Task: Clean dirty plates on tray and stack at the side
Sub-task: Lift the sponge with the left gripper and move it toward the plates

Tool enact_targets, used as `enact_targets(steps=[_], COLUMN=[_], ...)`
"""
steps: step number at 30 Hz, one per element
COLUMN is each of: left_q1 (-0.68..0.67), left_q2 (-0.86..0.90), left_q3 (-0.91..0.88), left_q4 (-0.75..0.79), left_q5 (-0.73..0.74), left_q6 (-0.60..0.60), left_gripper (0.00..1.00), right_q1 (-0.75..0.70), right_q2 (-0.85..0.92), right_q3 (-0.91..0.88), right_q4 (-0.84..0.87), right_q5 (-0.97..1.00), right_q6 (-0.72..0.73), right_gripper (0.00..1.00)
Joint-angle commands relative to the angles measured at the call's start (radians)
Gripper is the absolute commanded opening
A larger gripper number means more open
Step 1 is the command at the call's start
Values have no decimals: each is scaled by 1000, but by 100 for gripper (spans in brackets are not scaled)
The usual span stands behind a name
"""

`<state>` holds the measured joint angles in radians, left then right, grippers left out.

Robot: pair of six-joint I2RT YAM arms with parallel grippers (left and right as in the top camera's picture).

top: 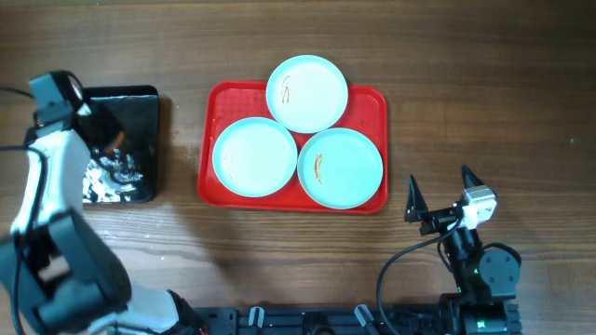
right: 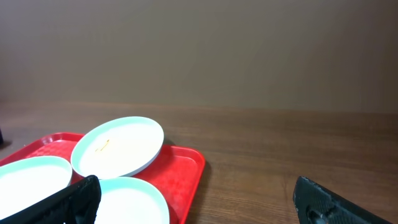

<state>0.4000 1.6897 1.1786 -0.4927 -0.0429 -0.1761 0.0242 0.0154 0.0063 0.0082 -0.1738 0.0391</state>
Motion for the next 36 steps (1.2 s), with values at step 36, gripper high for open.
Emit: enact_targets(steps=[36], left_q1=[-63], left_q2=[-31], left_q3=[-21], left_q4=[-98], left_q5=[-95], left_q6=[13], left_gripper=[4], right_q1=[-5], right_q2=[-5], right_q3=[-1], right_q4=[4], right_q5=[18], right_q6=[-11], right_gripper=[100])
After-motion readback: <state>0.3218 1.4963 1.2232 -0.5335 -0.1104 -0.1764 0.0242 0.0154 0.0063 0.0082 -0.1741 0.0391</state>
